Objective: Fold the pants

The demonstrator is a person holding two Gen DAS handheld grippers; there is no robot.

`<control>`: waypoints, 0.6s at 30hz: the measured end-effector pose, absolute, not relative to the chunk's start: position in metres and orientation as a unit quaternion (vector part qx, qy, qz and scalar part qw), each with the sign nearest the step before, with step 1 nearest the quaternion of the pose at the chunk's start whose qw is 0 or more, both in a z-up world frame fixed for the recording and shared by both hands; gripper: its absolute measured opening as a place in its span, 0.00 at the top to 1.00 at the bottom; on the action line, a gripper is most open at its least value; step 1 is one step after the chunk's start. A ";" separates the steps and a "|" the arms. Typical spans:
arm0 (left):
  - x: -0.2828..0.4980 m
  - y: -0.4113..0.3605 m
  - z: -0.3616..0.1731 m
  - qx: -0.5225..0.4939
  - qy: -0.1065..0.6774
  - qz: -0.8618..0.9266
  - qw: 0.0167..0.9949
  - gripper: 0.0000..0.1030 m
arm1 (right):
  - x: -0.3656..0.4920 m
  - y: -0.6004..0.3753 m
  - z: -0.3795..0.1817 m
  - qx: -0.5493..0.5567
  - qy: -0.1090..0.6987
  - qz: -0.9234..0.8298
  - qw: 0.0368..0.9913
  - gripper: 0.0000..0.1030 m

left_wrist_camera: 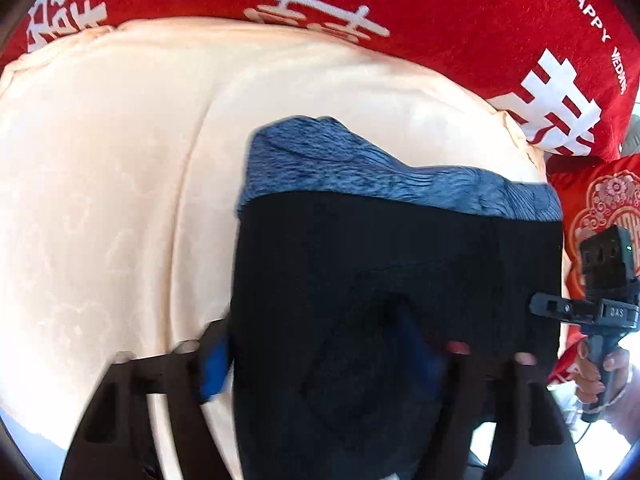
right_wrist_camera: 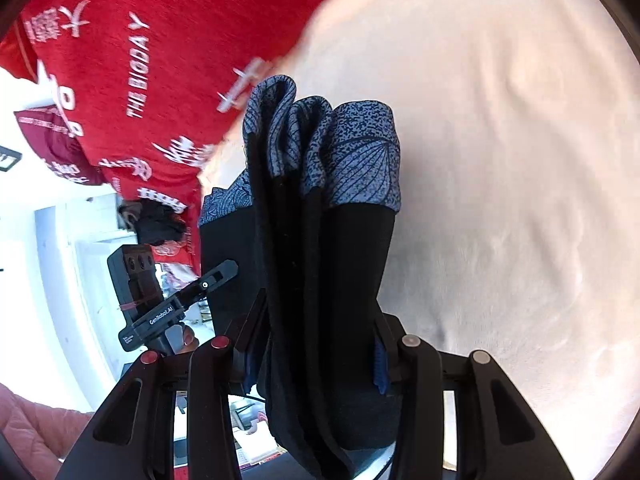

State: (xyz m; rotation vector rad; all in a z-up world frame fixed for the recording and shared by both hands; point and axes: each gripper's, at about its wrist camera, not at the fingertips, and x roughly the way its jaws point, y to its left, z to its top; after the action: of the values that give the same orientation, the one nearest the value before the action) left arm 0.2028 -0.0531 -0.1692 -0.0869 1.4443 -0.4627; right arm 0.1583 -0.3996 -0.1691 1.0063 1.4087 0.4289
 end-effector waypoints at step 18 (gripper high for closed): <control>0.191 -0.079 -0.138 0.039 0.667 -0.125 0.733 0.00 | 0.150 -0.382 -0.128 0.284 0.677 0.037 0.678 0.27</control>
State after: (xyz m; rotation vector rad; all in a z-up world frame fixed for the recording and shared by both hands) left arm 0.1910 -0.0792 -0.1379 0.0868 1.4677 -0.2755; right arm 0.1502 -0.3816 -0.1283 0.6388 1.5212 0.0837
